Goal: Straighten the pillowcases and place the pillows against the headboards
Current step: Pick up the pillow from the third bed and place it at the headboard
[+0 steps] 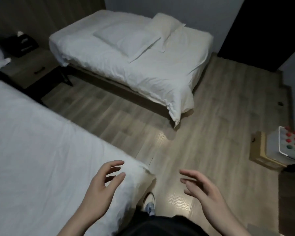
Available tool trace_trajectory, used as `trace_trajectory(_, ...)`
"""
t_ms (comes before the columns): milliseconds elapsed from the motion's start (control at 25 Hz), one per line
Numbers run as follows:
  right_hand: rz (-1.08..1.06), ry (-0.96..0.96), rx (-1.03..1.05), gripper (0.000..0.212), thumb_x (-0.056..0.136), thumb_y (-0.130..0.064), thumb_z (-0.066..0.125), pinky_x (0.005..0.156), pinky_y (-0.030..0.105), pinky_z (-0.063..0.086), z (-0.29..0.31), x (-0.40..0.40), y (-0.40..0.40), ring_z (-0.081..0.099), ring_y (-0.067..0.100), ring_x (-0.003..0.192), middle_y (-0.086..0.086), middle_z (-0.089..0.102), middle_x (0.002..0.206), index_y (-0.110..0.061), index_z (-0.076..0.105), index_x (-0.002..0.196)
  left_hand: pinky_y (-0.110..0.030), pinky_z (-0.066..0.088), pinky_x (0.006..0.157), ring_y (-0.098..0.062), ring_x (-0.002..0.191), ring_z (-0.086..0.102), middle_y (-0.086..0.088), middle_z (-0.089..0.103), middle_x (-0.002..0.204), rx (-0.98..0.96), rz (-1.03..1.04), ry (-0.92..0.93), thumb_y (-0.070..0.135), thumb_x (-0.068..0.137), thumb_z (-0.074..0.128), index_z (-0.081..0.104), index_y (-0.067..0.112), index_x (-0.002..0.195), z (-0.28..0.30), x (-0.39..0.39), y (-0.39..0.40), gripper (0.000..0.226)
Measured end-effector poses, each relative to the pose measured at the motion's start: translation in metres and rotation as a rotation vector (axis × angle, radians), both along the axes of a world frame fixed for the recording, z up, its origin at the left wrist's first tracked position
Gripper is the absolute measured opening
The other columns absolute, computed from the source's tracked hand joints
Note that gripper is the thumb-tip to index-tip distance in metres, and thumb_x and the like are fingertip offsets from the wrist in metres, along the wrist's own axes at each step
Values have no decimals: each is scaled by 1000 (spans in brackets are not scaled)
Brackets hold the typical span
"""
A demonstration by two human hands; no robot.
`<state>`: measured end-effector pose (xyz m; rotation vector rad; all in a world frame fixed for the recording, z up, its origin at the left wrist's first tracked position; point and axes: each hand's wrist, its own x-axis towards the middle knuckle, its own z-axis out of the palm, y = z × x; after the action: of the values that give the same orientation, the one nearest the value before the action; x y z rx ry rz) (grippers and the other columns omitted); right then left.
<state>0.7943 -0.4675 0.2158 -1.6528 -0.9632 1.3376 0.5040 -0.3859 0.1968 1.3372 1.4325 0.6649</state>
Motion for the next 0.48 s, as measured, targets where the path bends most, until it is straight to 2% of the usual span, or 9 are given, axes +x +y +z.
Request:
trace_trajectory(40, -30, -21, -9, 47, 76, -70, 69, 106, 49, 53, -4, 15, 14, 68, 7, 116, -8, 75, 117, -44, 73, 116, -26, 50, 98, 2, 121, 61, 19, 67, 125, 21, -38, 1, 29, 98, 66, 66, 39, 123, -4, 14, 30, 26)
trace_trajectory(160, -126, -3, -13, 34, 85, -49, 67, 107, 51, 52, 0, 56, 54, 70, 14, 109, -4, 77, 111, -38, 75, 116, -25, 49, 98, 2, 121, 60, 21, 66, 126, 54, -119, -7, 31, 98, 66, 66, 38, 122, 7, 64, 104, 25)
trace_trajectory(240, -196, 13, -17, 40, 82, -52, 70, 107, 52, 51, -2, 84, 87, 70, 22, 107, 1, 78, 109, -31, 76, 116, -22, 47, 97, 1, 122, 60, 19, 67, 126, 104, -149, -24, 29, 97, 66, 67, 35, 122, 13, 97, 150, 26)
trace_trajectory(320, -201, 32, -18, 31, 87, -36, 68, 108, 56, 49, -8, 106, 127, 69, 27, 107, 8, 76, 108, -26, 76, 115, -21, 46, 97, 0, 122, 61, 18, 66, 126, 126, -158, -21, 27, 96, 66, 67, 34, 122, 14, 126, 189, 26)
trace_trajectory(400, -148, 57, -37, 23, 94, -21, 66, 107, 58, 49, -19, 136, 174, 72, 23, 102, 12, 74, 107, -25, 77, 114, -22, 47, 97, 0, 122, 61, 18, 66, 126, 138, -125, -9, 26, 97, 66, 67, 34, 121, 6, 152, 220, 25)
trace_trajectory(480, -42, 51, -41, 23, 97, -17, 65, 107, 54, 51, -21, 164, 223, 72, 7, 100, 8, 75, 107, -26, 76, 115, -25, 48, 99, 0, 122, 61, 16, 67, 126, 115, -55, -7, 27, 97, 66, 68, 33, 121, -3, 175, 244, 25)
